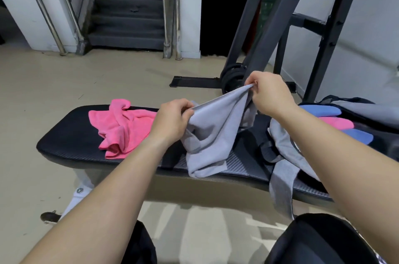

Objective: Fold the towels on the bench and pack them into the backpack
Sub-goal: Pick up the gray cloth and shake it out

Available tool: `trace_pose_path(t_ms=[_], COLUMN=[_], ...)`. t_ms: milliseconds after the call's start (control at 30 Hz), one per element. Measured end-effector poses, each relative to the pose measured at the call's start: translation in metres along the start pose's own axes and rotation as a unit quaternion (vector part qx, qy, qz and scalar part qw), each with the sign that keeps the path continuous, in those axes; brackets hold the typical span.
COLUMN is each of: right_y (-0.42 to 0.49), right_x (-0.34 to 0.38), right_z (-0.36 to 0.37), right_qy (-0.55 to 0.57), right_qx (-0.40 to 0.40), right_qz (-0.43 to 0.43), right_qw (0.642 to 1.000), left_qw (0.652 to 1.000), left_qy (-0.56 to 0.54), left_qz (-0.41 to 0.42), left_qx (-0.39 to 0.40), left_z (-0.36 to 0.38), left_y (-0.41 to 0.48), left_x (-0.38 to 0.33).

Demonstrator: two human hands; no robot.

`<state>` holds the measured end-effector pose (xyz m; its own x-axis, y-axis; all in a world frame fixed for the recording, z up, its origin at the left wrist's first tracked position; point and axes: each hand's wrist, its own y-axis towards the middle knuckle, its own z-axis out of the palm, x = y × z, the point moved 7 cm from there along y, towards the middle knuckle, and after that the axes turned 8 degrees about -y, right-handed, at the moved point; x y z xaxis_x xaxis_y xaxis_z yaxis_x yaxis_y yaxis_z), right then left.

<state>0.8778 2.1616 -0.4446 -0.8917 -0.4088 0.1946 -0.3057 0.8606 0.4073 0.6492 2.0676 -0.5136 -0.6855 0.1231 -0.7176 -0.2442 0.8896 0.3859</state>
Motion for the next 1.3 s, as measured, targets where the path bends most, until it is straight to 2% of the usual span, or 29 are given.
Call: trace_pose_path(t_ms=[100,167,233,300,467,700,867,1067,1300], right_y=[-0.007,-0.013,-0.022,-0.036,-0.059,-0.044,-0.038,-0.033,-0.035], right_x=[-0.022,-0.033,-0.034,-0.02,0.019,0.027,0.026,-0.007,-0.025], right_z=[0.008,0.022,0.045,0.071,0.101,0.108,0.109,0.099,0.1], right_qy=[-0.006,-0.004,0.013,0.057,0.177,0.226,0.231,0.231,0.179], right_qx=[-0.03,-0.014,0.05,0.128,0.192,0.143,0.159,0.132,0.168], right_qz=[0.049,0.078,0.084,0.056,0.025,0.019,-0.012,0.017,0.02], right_qw=[0.998,0.997,0.995,0.988,0.965,0.963,0.96,0.964,0.969], left_qw=[1.0,0.999,0.998,0.998,0.992,0.974,0.981,0.993,0.996], left_qy=[0.02,0.035,0.019,-0.026,-0.046,-0.092,-0.078,-0.05,0.036], left_qz=[-0.013,-0.036,-0.052,-0.056,-0.039,-0.048,-0.04,-0.065,-0.075], left_qx=[0.006,0.014,0.019,0.032,0.109,0.203,0.174,0.082,-0.025], left_z=[0.007,0.011,0.014,0.02,0.051,0.072,0.065,0.038,0.001], left_y=[0.004,0.006,0.008,0.008,0.008,0.007,0.011,0.024,0.031], left_x=[0.009,0.02,0.026,0.025,0.02,0.025,0.028,0.04,0.05])
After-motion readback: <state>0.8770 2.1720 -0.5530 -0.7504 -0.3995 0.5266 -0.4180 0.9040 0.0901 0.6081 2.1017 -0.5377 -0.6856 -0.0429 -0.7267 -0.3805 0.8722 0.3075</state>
